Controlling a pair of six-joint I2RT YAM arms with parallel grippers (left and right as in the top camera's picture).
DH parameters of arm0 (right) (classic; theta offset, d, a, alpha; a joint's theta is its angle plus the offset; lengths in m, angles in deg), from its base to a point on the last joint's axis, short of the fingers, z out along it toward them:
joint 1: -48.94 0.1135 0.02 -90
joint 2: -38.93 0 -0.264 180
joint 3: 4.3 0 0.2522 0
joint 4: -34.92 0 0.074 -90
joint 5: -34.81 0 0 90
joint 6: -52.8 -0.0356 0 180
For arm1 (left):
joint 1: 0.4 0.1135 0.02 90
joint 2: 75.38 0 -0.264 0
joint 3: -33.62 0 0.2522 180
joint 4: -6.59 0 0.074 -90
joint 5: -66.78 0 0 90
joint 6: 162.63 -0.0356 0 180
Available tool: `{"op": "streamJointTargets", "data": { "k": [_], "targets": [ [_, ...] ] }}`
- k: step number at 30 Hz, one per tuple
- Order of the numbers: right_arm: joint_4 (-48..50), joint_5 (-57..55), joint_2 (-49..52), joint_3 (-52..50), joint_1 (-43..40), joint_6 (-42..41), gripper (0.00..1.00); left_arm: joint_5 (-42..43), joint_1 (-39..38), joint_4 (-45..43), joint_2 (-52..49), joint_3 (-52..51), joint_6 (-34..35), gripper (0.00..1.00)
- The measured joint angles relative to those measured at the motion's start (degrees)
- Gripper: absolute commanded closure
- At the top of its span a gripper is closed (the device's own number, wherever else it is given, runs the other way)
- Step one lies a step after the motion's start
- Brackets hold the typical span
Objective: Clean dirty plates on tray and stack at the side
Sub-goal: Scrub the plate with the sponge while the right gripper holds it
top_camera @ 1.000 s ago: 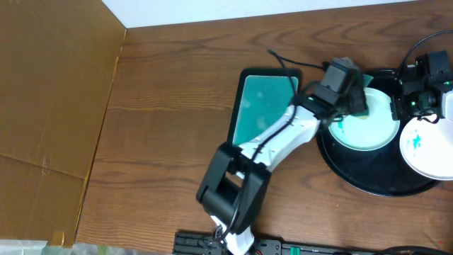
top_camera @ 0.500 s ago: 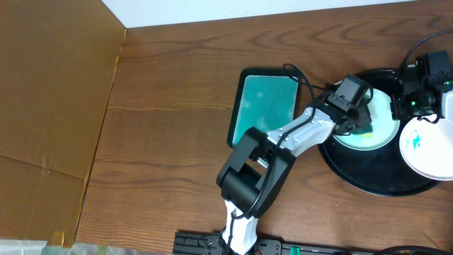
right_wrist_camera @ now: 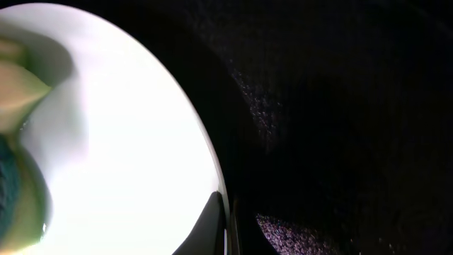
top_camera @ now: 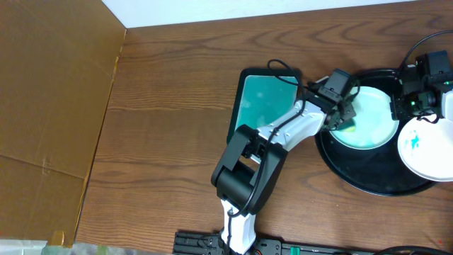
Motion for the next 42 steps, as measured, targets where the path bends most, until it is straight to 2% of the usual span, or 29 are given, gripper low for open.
{"op": "streamJointTargets", "data": {
  "k": [7,15,26,42],
  "targets": [
    [-0.1,0.1,0.0,0.0,0.0,-0.3,0.99,0.2,0.7,-0.2,2.1,-0.7,-0.2,0.93],
    [-0.2,0.0,0.0,0.0,0.0,-0.4,0.99,-2.0,2.2,-5.0,11.3,-1.2,-0.2,0.92],
    [-0.2,0.0,0.0,0.0,0.0,-0.4,0.99,0.3,-3.8,-5.0,7.0,-1.2,-0.3,0.93],
    [-0.2,-0.1,0.0,0.0,0.0,-0.4,0.99,0.0,-2.1,-7.2,-1.0,-0.9,-18.4,0.93]
  ]
}}
